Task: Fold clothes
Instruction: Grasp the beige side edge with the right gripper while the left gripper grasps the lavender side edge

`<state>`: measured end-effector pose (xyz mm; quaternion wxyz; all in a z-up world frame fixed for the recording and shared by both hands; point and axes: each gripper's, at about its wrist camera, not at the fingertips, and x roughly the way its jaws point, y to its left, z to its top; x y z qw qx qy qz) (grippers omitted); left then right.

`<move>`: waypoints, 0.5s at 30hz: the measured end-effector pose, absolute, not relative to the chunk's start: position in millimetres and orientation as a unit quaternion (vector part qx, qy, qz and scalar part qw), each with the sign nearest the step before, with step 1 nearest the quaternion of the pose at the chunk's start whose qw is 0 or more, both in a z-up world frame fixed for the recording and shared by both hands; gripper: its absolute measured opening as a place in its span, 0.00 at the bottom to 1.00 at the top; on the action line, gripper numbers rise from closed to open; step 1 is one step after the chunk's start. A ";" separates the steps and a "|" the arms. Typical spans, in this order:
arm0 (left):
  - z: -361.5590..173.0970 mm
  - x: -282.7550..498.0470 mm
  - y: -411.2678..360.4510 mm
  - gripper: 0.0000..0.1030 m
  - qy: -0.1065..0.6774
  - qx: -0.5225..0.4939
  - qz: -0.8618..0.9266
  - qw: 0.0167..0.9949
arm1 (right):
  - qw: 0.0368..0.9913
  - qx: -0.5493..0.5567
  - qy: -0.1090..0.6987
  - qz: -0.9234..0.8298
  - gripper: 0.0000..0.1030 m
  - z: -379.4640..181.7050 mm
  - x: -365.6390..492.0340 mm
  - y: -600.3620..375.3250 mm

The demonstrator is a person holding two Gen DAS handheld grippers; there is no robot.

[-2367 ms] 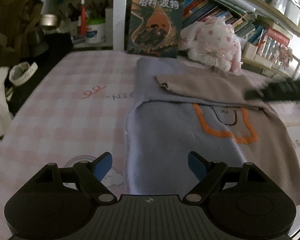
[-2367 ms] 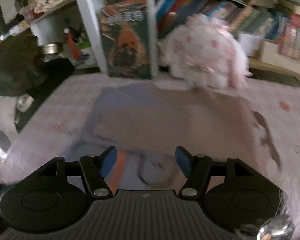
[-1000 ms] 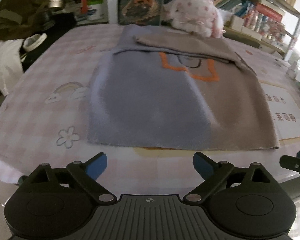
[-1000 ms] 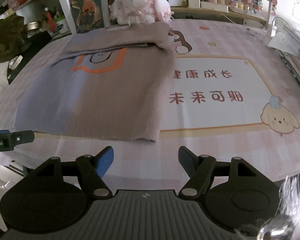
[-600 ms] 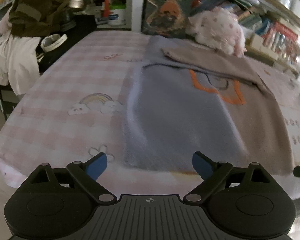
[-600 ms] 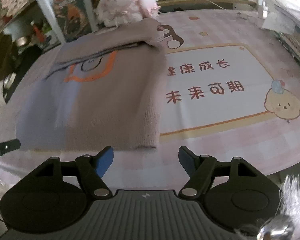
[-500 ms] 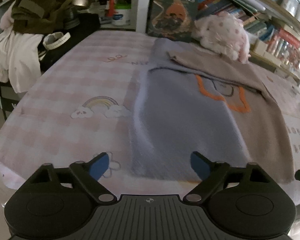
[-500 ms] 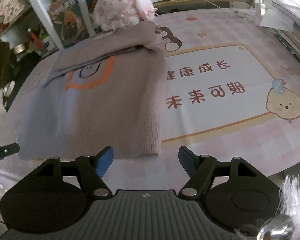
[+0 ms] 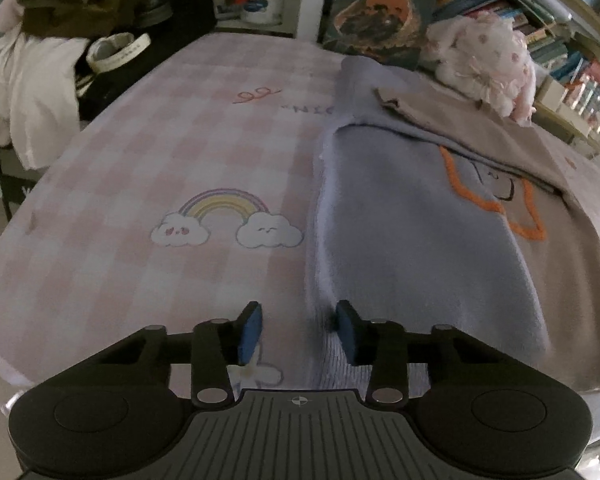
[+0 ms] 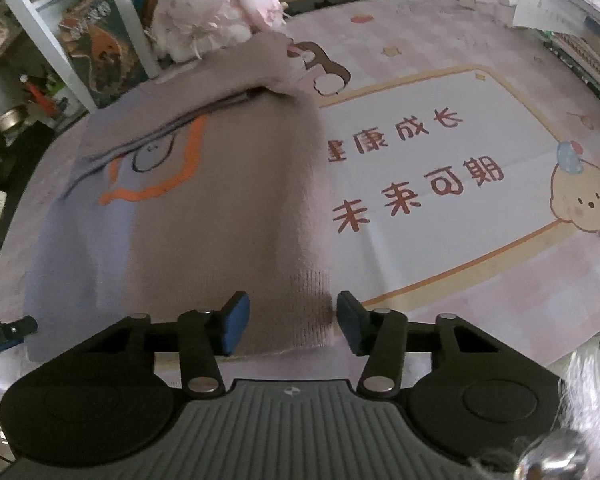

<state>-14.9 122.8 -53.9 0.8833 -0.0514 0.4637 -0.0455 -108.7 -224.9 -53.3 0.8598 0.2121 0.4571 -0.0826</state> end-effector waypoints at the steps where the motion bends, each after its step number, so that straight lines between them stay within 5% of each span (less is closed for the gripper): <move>1: -54.0 -13.2 122.0 0.12 0.464 -0.051 -0.051 0.883 | 0.860 0.209 0.457 -0.085 0.38 -53.4 -107.3 -223.7; 2: -53.2 -12.1 121.4 0.06 0.464 -0.051 -0.053 0.883 | 0.861 0.205 0.457 -0.086 0.36 -53.4 -105.8 -222.3; 4: -51.0 -10.3 120.4 0.05 0.462 -0.053 -0.057 0.883 | 0.861 0.199 0.460 -0.084 0.12 -54.2 -102.2 -220.4; 15: -47.4 1.1 123.1 0.19 0.473 -0.079 -0.074 0.875 | 0.868 0.226 0.439 -0.061 0.16 -45.3 -95.2 -215.5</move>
